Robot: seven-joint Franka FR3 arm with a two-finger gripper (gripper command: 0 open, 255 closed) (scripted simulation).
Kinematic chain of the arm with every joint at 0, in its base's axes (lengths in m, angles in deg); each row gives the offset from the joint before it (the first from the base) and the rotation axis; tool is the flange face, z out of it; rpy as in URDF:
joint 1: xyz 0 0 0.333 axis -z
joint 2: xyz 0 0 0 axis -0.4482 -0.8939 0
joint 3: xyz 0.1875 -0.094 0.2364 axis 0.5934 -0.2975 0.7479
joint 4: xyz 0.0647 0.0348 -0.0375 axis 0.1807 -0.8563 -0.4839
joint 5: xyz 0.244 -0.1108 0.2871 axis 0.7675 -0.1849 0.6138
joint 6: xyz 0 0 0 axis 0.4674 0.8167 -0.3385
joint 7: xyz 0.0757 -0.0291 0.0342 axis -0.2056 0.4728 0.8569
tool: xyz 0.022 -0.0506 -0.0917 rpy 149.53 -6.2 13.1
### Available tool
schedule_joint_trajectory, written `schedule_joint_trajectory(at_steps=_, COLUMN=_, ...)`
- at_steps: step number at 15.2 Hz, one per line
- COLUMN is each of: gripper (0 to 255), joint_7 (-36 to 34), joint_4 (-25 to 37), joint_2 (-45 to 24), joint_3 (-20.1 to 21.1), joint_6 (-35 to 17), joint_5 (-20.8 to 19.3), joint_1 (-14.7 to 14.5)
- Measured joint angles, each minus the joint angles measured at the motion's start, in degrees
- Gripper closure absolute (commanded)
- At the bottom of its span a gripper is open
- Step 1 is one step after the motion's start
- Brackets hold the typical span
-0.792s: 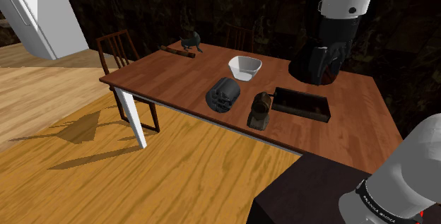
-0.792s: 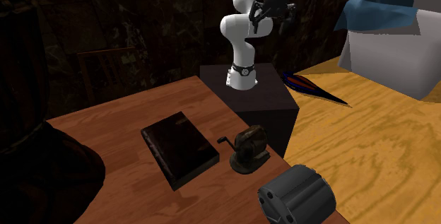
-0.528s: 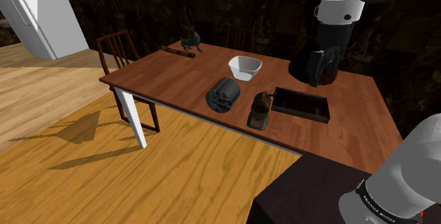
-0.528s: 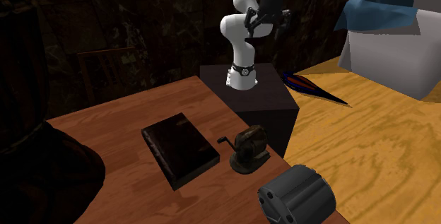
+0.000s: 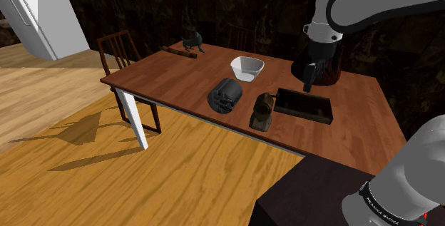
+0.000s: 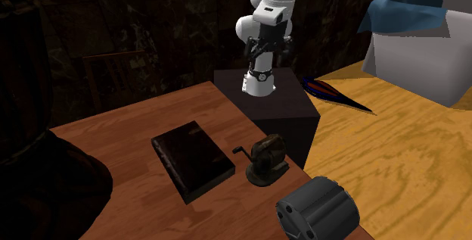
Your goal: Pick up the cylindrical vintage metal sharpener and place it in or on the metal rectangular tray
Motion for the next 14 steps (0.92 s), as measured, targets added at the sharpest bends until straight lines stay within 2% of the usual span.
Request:
schedule_joint_trajectory(at_steps=4, gripper=0, joint_7=7.3, joint_4=0.4, joint_2=-7.0, joint_3=-4.1, joint_6=-8.1, joint_5=-2.2, joint_1=0.2)
schedule_joint_trajectory(at_steps=8, gripper=0, joint_7=14.3, joint_4=2.0, joint_2=-15.3, joint_3=-7.5, joint_6=-16.2, joint_5=-2.7, joint_1=-0.3)
schedule_joint_trajectory(at_steps=14, gripper=0, joint_7=26.0, joint_4=8.7, joint_2=-29.5, joint_3=-11.3, joint_6=-25.7, joint_5=0.5, joint_1=-1.4)
